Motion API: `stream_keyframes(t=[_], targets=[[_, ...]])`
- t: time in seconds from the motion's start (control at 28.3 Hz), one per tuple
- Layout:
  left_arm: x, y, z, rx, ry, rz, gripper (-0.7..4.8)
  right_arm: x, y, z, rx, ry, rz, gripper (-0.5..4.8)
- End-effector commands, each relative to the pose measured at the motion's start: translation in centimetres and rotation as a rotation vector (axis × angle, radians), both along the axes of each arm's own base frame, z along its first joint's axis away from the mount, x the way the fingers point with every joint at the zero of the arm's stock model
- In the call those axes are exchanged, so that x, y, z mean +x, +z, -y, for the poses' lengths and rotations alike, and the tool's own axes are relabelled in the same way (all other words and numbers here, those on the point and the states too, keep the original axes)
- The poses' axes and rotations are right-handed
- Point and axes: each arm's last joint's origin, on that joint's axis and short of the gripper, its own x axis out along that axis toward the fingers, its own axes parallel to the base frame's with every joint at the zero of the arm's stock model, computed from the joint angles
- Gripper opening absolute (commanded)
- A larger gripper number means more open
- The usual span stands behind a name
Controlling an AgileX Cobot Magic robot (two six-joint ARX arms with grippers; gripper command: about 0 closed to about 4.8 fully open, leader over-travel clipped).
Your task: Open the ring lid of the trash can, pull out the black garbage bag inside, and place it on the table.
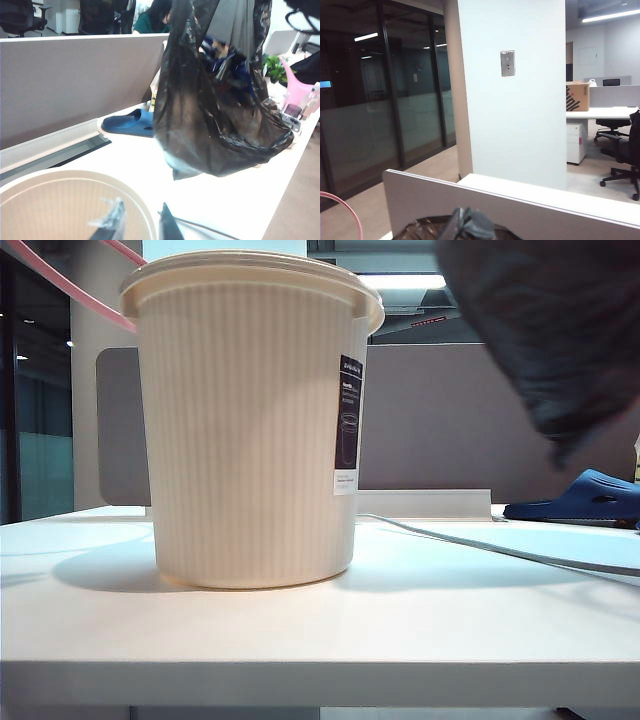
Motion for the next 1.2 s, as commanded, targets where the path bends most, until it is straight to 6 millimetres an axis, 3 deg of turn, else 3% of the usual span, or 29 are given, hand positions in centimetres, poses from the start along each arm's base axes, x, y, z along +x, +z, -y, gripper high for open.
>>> stream_keyframes(t=[0.04,0.42,0.74,1.2], targets=[[0.5,-1.1,0.2,0.024,-0.003,-0.019,0.89,0.6,-0.1,0.2,-0.009,-0.048,0.026,-0.01],[1.7,-4.2,0.6,0.064,0.01,-0.101,0.89,3.1,-2.0,0.6,-0.091,-0.153,0.04,-0.01],[2.3,-5.7,0.8,0.089,0.012,-0.129,0.89,7.0,-7.3,1.1,-0.09,-0.152,0.024,-0.01],[2.4,-6.0,0.8,0.093,0.014,-0.14,0.89,9.2,-12.2,1.4,-0.083,-0.172,-0.017,-0.01]])
